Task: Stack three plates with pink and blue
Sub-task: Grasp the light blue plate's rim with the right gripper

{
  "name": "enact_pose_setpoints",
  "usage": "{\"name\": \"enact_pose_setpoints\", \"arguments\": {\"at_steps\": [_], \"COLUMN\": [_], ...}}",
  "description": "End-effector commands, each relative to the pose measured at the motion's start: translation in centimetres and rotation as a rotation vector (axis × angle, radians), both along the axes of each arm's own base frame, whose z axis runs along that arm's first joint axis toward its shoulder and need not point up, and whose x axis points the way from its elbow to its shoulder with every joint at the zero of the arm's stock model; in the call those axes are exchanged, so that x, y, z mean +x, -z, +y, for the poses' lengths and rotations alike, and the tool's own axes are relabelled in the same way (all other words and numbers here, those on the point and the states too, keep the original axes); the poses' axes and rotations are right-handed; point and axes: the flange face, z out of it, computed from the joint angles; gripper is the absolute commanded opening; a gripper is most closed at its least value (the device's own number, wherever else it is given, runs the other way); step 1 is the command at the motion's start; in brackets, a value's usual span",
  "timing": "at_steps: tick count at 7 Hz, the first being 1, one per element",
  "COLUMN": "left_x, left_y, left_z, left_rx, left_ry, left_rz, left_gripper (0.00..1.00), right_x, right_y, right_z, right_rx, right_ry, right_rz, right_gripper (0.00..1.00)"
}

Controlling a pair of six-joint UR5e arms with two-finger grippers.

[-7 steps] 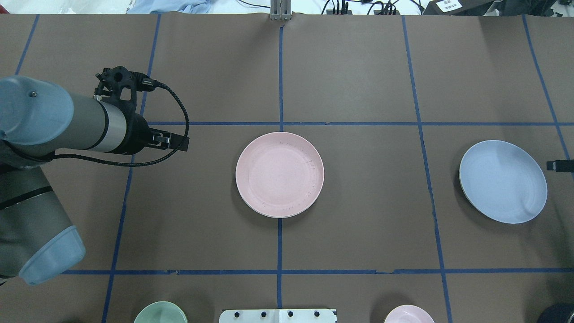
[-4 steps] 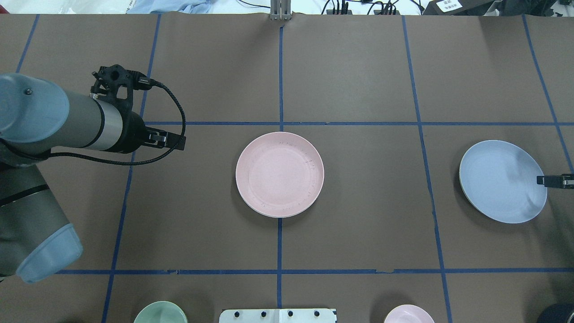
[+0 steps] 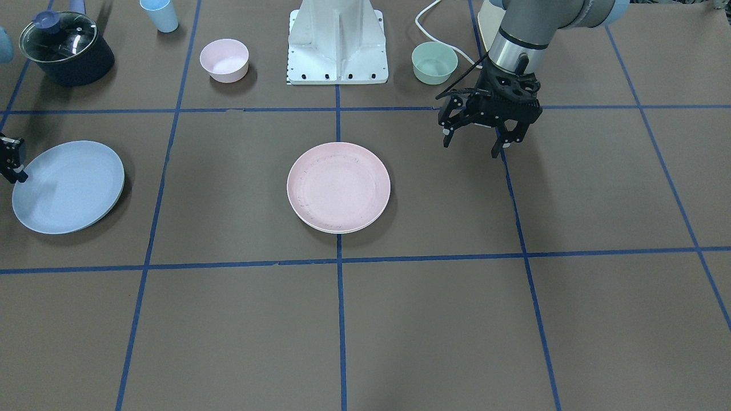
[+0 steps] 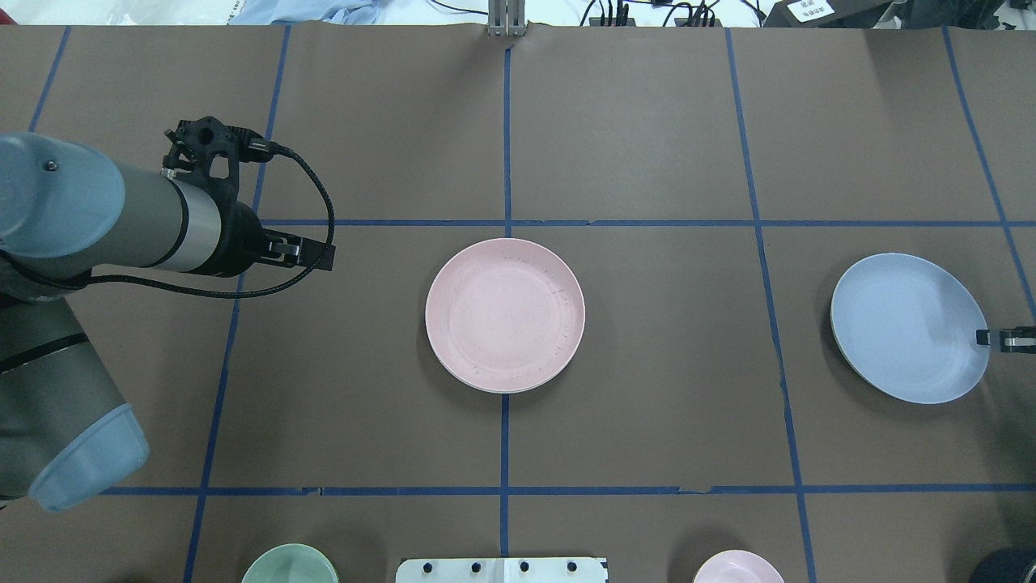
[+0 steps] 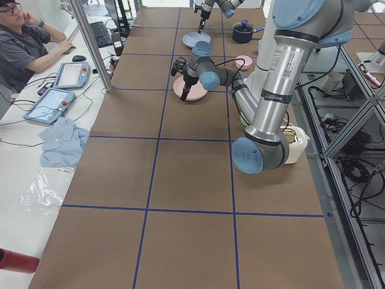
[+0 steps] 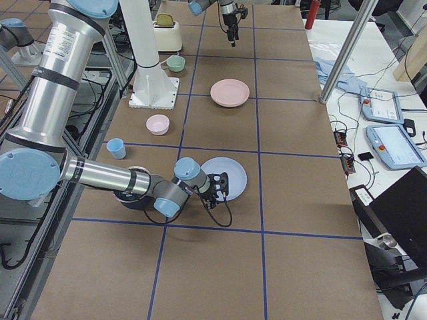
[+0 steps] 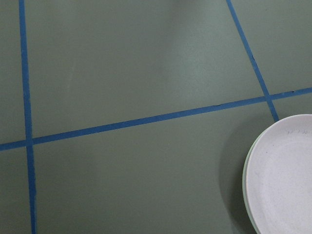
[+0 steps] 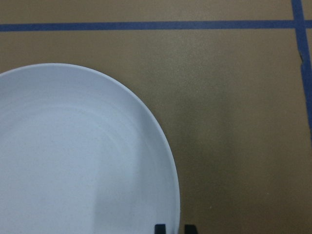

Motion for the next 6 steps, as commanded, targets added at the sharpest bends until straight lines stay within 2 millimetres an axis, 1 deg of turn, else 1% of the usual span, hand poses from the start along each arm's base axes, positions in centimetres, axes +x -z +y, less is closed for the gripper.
{"name": "enact_pose_setpoints", "arguments": {"at_steps": [1, 2, 3, 4, 5, 6], "left_x": [0.0, 0.0, 0.0, 0.1, 0.1, 0.1], "left_y": [-0.1, -0.1, -0.1, -0.2, -0.2, -0.2], "left_z": [0.0, 0.0, 0.0, -0.1, -0.1, -0.1], "left_rx": [-0.001, -0.001, -0.001, -0.003, -0.004, -0.003], "left_ry": [0.001, 0.001, 0.001, 0.001, 0.001, 0.001], "left_rz": [0.000, 0.000, 0.000, -0.003, -0.004, -0.003], "left_gripper": [1.00, 1.00, 1.00, 1.00, 1.00, 1.00], "right_x": [-0.2, -0.5, -1.1, -1.4, -1.7, -2.5], "right_y": [-0.3, 0.5, 2.9, 5.5, 8.4, 11.0], "right_z": [-0.1, -0.5, -1.3, -2.6, -4.6, -6.0], "right_rx": [-0.003, 0.010, 0.041, 0.031, -0.017, -0.021], "right_ry": [0.001, 0.001, 0.008, -0.016, -0.051, -0.068], "right_rz": [0.003, -0.011, -0.045, -0.112, -0.212, -0.265], "right_gripper": [0.00, 0.00, 0.00, 0.00, 0.00, 0.00]}}
